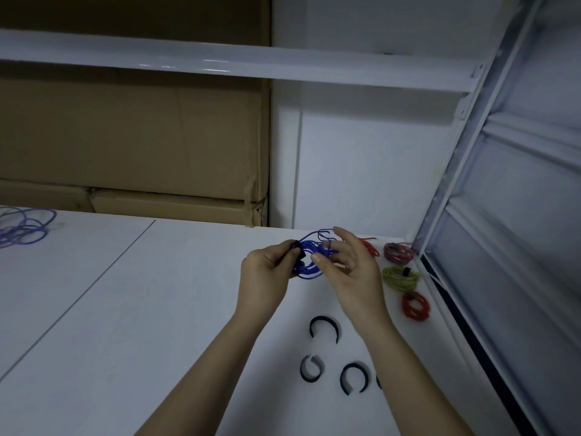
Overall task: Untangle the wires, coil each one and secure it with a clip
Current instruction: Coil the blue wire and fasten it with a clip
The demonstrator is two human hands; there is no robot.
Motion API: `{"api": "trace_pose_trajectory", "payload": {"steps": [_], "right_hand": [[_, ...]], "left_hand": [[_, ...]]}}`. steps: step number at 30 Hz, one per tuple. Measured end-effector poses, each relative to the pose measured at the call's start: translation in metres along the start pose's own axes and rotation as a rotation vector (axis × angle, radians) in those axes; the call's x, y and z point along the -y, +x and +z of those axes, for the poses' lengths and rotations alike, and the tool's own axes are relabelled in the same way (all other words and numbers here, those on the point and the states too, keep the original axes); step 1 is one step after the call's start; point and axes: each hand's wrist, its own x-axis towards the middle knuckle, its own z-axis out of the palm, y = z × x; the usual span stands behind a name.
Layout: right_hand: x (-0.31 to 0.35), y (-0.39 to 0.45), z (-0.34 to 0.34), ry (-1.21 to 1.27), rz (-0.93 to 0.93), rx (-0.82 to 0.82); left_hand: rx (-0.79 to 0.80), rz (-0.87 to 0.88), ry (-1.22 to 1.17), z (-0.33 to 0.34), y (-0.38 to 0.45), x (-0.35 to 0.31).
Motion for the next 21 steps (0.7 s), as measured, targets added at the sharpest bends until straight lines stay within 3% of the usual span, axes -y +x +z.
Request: {"api": "trace_pose_trajectory", "payload": {"steps": [3,6,11,16,21], "right_hand": [[-0.003,-0.009,0.008,0.163,0.049,-0.105],[-0.005,-0.015,0.015,0.161,0.118,-0.168],[-0.003,-0.008,0.021,0.424,0.402,-0.033],[-0.006,-0.011,0.031,0.430,0.285,-0.060],[-0.010,-0.023,0.044,0.473,0.168,-0.264]], "left_hand": [[-0.071,0.002,-0.053,0.001,0.002,0.002],[-0.115,-0.010,-0.094,0.003,0.004,0.003],[-0.119,-0.033,-0.162,0.004,0.004,0.005],[-0.138,-0.048,-0.198,0.005,0.006,0.007],[-0.188,-0.059,-0.191,0.004,0.009,0.006]]}}
